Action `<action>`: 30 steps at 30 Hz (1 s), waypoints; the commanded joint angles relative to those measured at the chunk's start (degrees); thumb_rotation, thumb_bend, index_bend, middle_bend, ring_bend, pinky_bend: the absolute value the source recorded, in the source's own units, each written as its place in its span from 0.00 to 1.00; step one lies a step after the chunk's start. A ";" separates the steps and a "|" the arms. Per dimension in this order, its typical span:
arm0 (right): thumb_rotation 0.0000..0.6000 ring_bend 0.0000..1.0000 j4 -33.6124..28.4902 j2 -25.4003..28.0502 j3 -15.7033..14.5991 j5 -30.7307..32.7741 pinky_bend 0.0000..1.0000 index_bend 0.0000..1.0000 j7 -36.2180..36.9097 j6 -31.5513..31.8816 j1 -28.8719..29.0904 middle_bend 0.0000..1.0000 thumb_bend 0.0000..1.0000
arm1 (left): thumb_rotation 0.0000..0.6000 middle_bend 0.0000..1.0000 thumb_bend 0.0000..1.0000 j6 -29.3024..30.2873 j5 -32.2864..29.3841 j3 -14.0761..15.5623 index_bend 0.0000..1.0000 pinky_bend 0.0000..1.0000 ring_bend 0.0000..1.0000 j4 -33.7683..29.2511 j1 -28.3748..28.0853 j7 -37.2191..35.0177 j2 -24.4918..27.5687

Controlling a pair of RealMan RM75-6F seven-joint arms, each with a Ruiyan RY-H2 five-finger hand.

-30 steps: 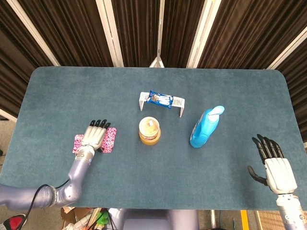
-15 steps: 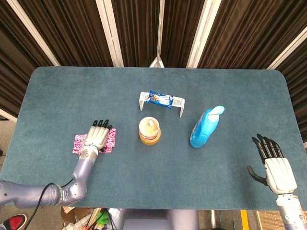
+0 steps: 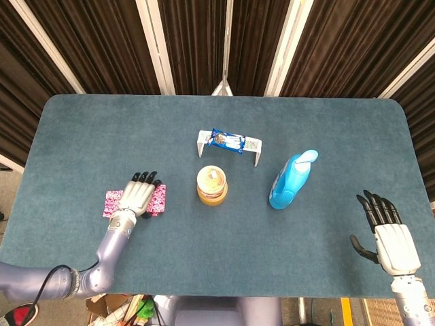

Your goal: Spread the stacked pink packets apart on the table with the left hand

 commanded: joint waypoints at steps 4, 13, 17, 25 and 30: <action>1.00 0.00 0.02 -0.08 0.02 0.02 0.09 0.00 -0.17 0.08 -0.04 0.00 0.36 | 1.00 0.00 0.47 0.28 5.12 1.10 0.52 0.00 0.00 -4.99 0.51 -1.78 1.76; 1.00 0.00 0.03 -0.06 0.17 0.20 0.09 0.00 0.01 0.20 -0.08 0.00 0.36 | 1.00 0.00 0.45 -0.87 4.38 1.84 0.44 0.00 0.00 -3.26 -2.00 0.72 -3.40; 1.00 0.00 0.08 0.06 0.20 0.22 0.09 0.00 0.30 0.27 -0.11 0.00 0.36 | 1.00 0.00 0.32 -0.88 2.37 2.09 0.23 0.00 0.00 -2.02 -2.92 2.21 -5.24; 1.00 0.00 0.26 -0.01 0.22 0.11 0.09 0.00 0.27 0.33 -0.08 0.00 0.36 | 1.00 0.00 0.19 1.11 2.41 1.49 0.00 0.00 0.00 -3.36 -2.73 1.46 -3.72; 1.00 0.00 0.38 -0.01 0.23 0.16 0.09 0.00 0.09 0.41 -0.14 0.00 0.36 | 1.00 0.00 0.15 2.40 5.50 0.23 0.00 0.00 0.00 -7.94 -0.32 -3.57 2.42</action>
